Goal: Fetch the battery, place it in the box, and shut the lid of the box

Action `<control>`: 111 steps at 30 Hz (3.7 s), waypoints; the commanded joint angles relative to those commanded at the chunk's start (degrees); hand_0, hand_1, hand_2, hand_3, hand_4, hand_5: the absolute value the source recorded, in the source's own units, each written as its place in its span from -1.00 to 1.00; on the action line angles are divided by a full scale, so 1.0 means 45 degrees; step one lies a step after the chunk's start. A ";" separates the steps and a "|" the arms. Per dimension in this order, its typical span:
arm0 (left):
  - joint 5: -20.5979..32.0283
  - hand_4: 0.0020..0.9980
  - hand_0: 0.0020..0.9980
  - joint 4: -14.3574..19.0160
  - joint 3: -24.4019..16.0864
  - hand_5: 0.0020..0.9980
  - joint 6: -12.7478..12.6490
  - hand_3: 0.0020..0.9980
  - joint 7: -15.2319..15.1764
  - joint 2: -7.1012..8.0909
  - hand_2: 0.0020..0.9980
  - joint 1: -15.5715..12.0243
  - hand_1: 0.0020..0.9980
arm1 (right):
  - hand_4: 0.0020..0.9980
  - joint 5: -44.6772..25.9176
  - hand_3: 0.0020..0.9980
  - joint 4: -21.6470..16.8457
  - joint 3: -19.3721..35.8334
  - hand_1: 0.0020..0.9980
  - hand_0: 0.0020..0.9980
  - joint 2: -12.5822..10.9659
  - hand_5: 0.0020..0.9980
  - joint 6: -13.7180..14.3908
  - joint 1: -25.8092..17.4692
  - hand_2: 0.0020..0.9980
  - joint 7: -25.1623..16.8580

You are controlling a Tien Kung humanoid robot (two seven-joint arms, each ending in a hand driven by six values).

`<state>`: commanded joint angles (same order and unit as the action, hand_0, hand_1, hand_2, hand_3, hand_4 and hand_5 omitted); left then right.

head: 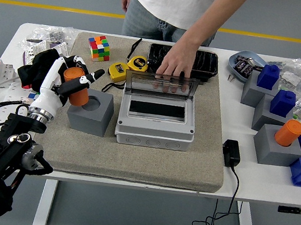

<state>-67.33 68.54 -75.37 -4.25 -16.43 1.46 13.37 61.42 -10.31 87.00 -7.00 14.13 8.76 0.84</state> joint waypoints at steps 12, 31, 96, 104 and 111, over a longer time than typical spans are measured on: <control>-0.4097 1.00 -0.96 0.2001 0.1232 -0.53 -0.0805 -1.00 0.0162 0.0715 -1.00 0.0775 -1.00 | 1.00 0.0064 0.64 0.0000 0.0067 0.72 0.76 -0.0024 1.00 0.0028 0.0034 0.64 0.0008; -0.6810 1.00 -0.95 0.1716 0.5402 0.11 -0.1335 -1.00 0.0547 0.0885 -1.00 0.2778 -1.00 | 1.00 0.0121 0.64 0.0000 0.0165 0.72 0.76 -0.0162 1.00 0.0081 0.0190 0.63 0.0056; -0.5178 0.96 -0.93 -0.4014 0.7531 0.31 -0.2625 -1.00 -0.1044 -0.0324 -1.00 0.5281 -1.00 | 1.00 -0.0049 0.64 0.0000 -0.0263 0.71 0.76 -0.0263 1.00 0.0126 0.0336 0.63 0.0138; -0.4740 0.95 -0.92 -0.4324 0.7911 0.31 -0.2597 -1.00 -0.1152 -0.0324 -1.00 0.5368 -1.00 | 1.00 -0.0073 0.64 0.0000 -0.0284 0.71 0.76 -0.0272 1.00 0.0130 0.0335 0.63 0.0141; -0.4622 0.95 -0.91 -0.4264 0.8083 0.32 -0.2654 -1.00 -0.1201 -0.0324 -1.00 0.5380 -1.00 | 1.00 -0.0134 0.64 0.0000 -0.0349 0.71 0.76 -0.0261 1.00 0.0141 0.0340 0.63 0.0124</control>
<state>-88.13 49.36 -39.00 -16.19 -21.83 0.00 37.58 60.82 -10.31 85.43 -8.18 14.77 10.29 1.40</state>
